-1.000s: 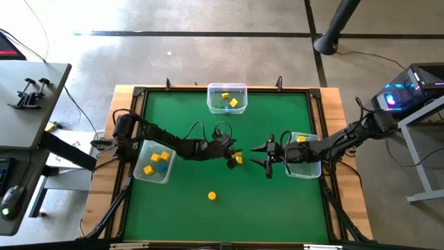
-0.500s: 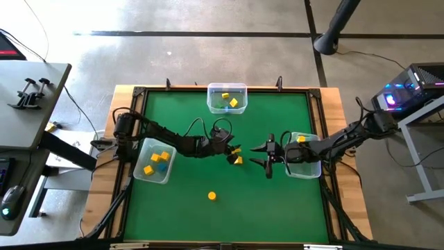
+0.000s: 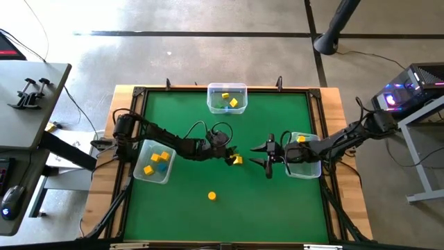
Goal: Sort blocks by size
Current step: Put the green square block into the left transparent bin
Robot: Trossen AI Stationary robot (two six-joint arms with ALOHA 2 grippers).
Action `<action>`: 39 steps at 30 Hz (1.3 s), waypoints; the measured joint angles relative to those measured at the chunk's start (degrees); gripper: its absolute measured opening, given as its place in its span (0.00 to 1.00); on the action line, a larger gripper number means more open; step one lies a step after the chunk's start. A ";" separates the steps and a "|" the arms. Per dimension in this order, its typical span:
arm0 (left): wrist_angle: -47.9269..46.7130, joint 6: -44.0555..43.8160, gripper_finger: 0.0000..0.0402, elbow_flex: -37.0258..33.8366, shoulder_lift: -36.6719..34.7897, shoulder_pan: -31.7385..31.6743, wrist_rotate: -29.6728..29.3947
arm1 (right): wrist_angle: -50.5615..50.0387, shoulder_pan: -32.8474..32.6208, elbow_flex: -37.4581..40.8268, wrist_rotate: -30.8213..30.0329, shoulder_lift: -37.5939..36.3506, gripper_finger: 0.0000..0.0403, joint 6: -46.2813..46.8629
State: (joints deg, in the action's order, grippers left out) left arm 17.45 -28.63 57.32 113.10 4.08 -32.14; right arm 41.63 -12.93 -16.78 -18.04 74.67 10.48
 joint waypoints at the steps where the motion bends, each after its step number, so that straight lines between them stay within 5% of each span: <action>1: 0.12 -0.28 0.60 0.00 0.00 0.29 -0.02 | 0.00 0.00 -0.02 0.00 0.00 0.47 0.00; 11: 3.07 -8.14 0.60 -3.76 0.02 3.01 -5.04 | -0.03 0.00 -0.02 0.00 0.00 0.47 0.17; 39: 16.84 -5.77 0.58 -6.91 5.46 5.11 -7.49 | -0.22 0.02 -0.07 0.00 -0.02 0.47 0.20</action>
State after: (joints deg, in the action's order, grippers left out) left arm 34.29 -34.40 50.41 118.56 9.18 -39.64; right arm 41.41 -12.91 -16.84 -18.04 74.65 10.68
